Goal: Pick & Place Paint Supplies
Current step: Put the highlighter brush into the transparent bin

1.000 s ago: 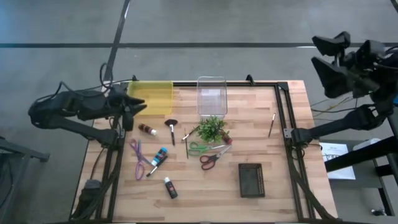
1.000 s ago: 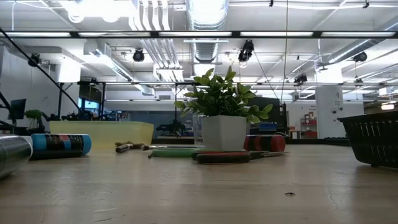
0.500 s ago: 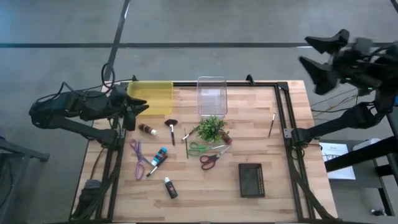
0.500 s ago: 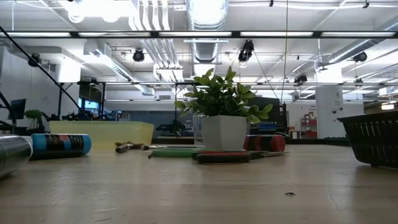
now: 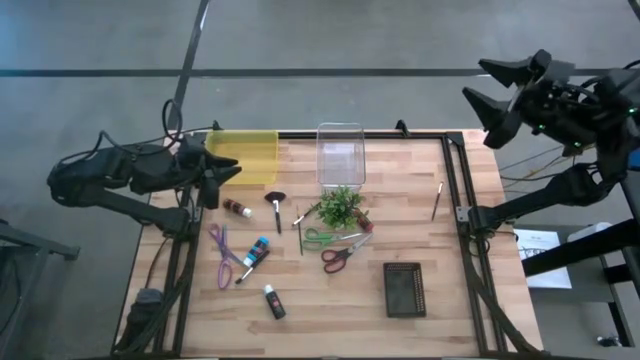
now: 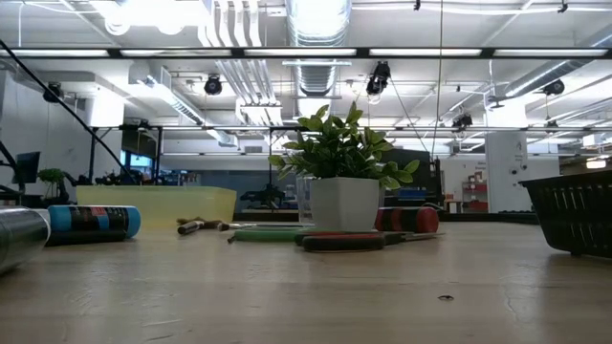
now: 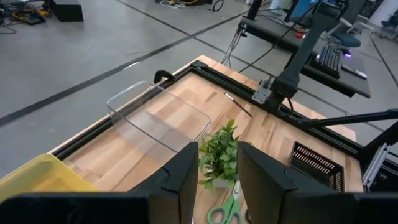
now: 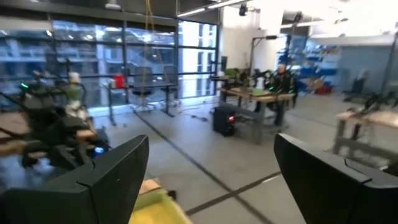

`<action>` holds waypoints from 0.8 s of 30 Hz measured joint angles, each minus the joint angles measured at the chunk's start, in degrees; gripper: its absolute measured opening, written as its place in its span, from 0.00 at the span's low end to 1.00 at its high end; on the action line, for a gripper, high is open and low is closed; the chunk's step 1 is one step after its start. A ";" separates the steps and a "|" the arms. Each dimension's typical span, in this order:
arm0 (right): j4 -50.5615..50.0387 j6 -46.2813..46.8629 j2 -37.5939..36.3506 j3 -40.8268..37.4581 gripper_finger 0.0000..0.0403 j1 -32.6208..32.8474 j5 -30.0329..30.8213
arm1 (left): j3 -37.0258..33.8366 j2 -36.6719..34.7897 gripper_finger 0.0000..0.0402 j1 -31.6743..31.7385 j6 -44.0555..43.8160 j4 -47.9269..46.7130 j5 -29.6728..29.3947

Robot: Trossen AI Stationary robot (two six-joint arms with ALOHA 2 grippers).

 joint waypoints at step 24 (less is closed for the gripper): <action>-12.24 14.22 2.73 5.65 0.86 0.01 -9.52 | -0.04 16.36 0.29 0.69 -46.71 -13.91 5.67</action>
